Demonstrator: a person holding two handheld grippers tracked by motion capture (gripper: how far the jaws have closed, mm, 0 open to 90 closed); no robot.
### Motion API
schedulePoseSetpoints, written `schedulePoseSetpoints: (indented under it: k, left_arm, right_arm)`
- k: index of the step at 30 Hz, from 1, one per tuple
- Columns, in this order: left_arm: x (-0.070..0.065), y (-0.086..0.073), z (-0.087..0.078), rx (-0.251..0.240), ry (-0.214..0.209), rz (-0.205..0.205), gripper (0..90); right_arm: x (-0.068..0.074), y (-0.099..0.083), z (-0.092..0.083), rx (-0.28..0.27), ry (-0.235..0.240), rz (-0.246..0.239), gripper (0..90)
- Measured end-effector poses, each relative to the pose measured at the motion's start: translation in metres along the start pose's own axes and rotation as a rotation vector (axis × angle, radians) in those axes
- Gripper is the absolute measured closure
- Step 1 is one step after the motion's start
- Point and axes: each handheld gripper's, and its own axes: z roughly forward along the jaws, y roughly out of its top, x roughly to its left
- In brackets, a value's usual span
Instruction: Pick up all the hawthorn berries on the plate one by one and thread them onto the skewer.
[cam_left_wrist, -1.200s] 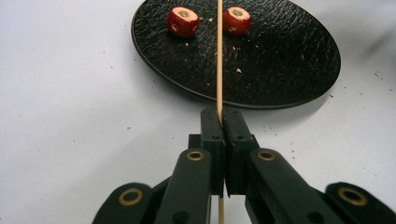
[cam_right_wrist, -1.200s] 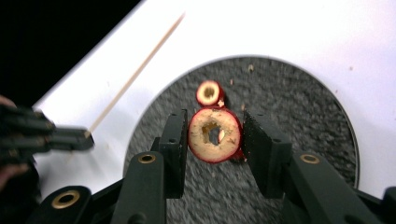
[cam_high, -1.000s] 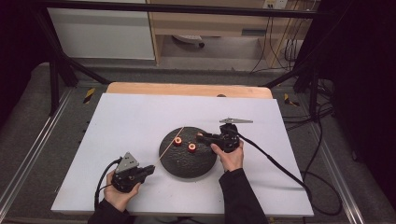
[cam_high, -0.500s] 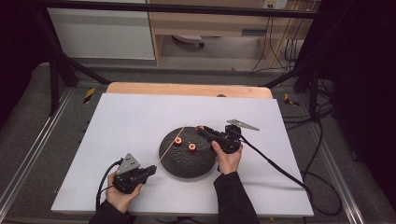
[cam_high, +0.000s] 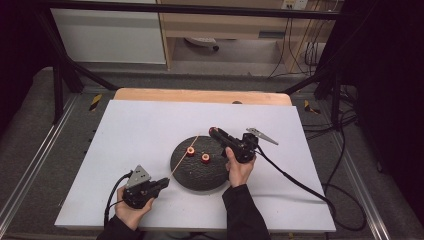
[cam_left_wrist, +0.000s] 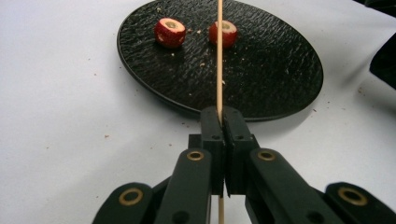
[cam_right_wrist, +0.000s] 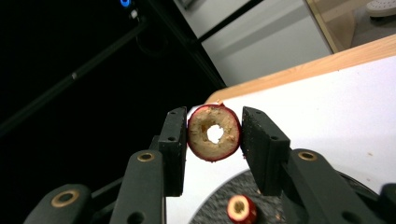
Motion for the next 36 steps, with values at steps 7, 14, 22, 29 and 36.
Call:
schedulePoseSetpoints:
  k: [7,14,22,29,36]
  left_arm:
    - [-0.005,0.000,0.000,-0.022,-0.007,-0.006,88.5]
    - [-0.007,-0.001,0.002,-0.022,-0.010,-0.009,88.5]
    - [-0.010,0.000,0.006,-0.024,-0.015,-0.028,88.6]
    - [-0.012,0.000,0.007,-0.024,-0.021,-0.034,88.5]
    - [-0.012,0.000,0.007,-0.027,-0.023,-0.040,88.5]
  right_arm:
    - [-0.005,-0.003,0.007,-0.058,0.016,0.048,62.2]
    - [-0.008,-0.008,0.012,-0.092,0.032,0.085,62.3]
    - [-0.010,-0.011,0.016,-0.120,0.053,0.109,62.3]
    - [-0.006,-0.013,0.020,-0.120,0.064,0.116,62.3]
    - [-0.006,-0.013,0.022,-0.125,0.073,0.131,62.3]
